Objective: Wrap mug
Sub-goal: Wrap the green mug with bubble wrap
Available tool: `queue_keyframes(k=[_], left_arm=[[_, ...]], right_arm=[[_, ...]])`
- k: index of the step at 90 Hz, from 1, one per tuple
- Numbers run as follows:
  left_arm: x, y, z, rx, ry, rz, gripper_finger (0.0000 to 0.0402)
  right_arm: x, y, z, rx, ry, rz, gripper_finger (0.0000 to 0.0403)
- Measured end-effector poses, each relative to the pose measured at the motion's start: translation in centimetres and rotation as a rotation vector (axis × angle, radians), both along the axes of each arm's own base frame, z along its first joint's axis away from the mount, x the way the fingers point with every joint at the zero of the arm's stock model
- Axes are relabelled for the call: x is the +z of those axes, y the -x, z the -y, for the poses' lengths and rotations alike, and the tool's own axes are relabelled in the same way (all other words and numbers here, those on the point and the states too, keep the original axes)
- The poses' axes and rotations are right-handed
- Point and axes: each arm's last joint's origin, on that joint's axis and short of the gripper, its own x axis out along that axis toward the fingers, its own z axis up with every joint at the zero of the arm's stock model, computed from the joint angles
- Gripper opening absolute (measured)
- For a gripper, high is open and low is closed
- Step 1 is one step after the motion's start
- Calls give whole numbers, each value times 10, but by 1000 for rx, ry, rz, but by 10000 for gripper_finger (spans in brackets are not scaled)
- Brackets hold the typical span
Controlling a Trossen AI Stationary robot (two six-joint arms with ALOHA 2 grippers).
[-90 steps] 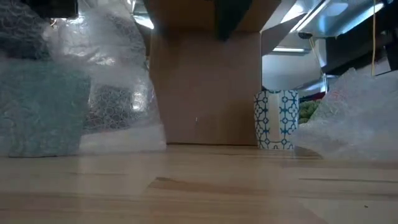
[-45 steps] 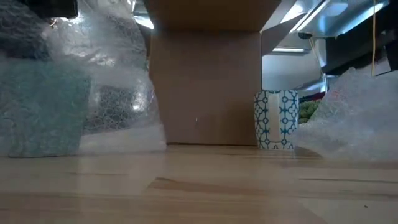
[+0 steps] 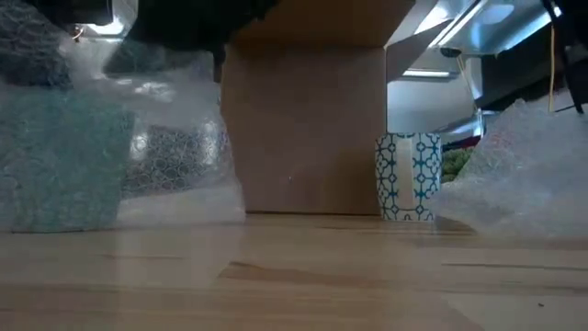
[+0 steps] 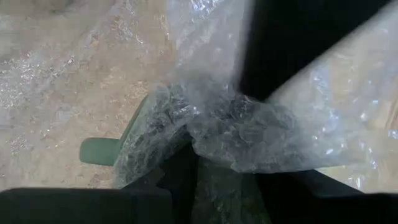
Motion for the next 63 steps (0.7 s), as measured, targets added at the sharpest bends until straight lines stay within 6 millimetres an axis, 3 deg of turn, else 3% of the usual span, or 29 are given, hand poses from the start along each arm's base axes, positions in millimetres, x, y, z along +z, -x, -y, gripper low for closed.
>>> queue_keyframes(k=[12,26,42,63], left_arm=[[2,-2,0,-4,3,7,136],[16,-10,2,-33,0,30,136],[43,-15,5,-68,-9,-3,136],[86,-3,16,-50,15,-29,136]], right_arm=[[-17,4,3,-21,-25,-30,1],[-20,5,4,-21,-29,-31,1],[-20,5,4,-22,-29,-30,1],[-20,5,4,-21,-28,-33,1]])
